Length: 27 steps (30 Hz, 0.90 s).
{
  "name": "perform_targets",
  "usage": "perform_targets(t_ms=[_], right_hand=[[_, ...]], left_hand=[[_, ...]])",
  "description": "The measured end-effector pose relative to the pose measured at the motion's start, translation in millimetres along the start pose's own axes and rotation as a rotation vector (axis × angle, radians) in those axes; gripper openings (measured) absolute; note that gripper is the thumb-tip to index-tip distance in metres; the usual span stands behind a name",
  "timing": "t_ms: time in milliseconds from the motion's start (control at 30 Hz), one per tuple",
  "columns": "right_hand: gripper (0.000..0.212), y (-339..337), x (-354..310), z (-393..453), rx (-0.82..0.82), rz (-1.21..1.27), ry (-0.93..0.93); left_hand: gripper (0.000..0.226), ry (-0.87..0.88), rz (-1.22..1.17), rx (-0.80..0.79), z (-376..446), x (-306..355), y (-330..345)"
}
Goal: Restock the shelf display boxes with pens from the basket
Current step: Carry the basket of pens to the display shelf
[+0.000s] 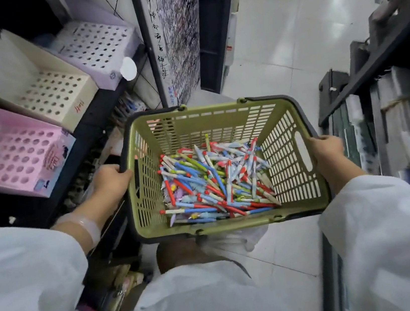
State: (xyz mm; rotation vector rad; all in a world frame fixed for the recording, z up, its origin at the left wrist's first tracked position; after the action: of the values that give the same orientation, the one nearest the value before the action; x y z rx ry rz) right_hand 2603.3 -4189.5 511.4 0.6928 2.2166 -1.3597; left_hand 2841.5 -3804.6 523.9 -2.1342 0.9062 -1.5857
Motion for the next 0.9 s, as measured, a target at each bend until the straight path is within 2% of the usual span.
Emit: perform_targets(t_ms=[67, 133, 333, 500, 700, 800, 900], right_hand=[[0.026, 3, -4, 4, 0.027, 0.008, 0.033], [0.010, 4, -10, 5, 0.052, 0.038, 0.035], [0.001, 14, -38, 18, 0.127, 0.020, 0.003], [0.019, 44, -61, 52, 0.107, -0.026, 0.037], [0.012, 96, -82, 110, 0.086, -0.033, 0.082], [0.016, 118, -93, 144, 0.054, -0.042, 0.097], [0.023, 138, -108, 179, 0.039, -0.062, 0.077]], left_hand=[[0.030, 0.011, 0.049, -0.033, 13, 11, 3], [0.022, 0.016, 0.057, -0.057, 26, 21, 6], [0.021, 0.012, -0.049, -0.079, 66, 37, 13], [0.018, -0.031, -0.117, -0.075, 107, 31, 28], [0.007, -0.131, -0.291, -0.021, 167, 34, 73], [0.013, -0.130, -0.292, -0.066, 197, 43, 97], [0.018, -0.201, -0.297, -0.061, 229, 46, 121]])
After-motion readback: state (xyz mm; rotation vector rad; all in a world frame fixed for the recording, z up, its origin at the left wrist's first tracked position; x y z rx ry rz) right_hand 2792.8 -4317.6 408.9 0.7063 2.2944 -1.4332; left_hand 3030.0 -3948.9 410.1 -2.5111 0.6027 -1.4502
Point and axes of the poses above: each hand's wrist, its own z-axis towards the middle knuckle, its own y-axis out of the palm, x = y × z, the point moved 2 cm from there along z, towards the middle knuckle, and after that the axes turned 13 degrees about -z, right-handed, at the moved point
